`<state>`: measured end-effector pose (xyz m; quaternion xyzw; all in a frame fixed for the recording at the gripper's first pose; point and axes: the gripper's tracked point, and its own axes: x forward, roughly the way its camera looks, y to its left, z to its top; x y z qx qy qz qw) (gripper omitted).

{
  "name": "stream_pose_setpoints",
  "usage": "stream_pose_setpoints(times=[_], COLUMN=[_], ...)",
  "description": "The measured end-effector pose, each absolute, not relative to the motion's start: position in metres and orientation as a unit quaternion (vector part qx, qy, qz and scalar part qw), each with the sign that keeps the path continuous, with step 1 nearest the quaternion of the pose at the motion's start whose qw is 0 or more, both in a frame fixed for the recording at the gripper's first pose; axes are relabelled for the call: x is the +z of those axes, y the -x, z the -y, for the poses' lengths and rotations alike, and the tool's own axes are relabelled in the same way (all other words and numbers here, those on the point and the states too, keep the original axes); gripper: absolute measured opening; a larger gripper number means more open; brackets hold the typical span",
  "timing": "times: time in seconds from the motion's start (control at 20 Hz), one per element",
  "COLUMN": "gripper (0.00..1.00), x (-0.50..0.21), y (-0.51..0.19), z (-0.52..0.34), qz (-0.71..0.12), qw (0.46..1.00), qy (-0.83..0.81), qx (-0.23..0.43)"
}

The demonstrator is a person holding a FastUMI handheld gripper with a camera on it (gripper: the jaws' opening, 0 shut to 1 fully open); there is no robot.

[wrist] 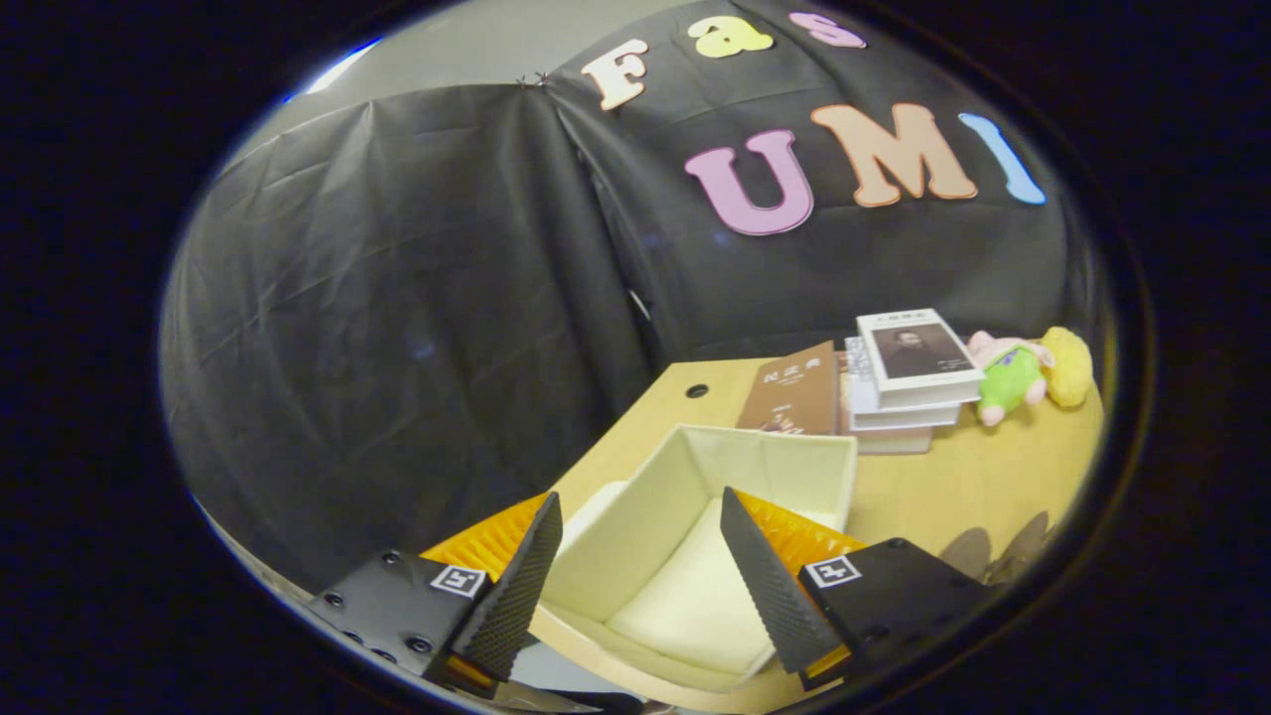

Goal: Open the storage box then place both shoes into the box .Put the left shoe in first, then the right shoe, with the right side of both shoes facing outward in a uniform manner.

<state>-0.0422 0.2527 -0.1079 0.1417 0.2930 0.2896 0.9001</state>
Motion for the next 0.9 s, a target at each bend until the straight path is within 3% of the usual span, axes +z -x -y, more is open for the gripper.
stream_pose_setpoints(times=[0.25, 0.9], gripper=[1.00, 1.00], x=[-0.135, -0.246], y=[0.033, 0.072], z=[-0.171, -0.036], qz=[-0.287, -0.375], qw=[0.926, 0.910], qy=[-0.068, -0.028], qx=[0.234, 0.174])
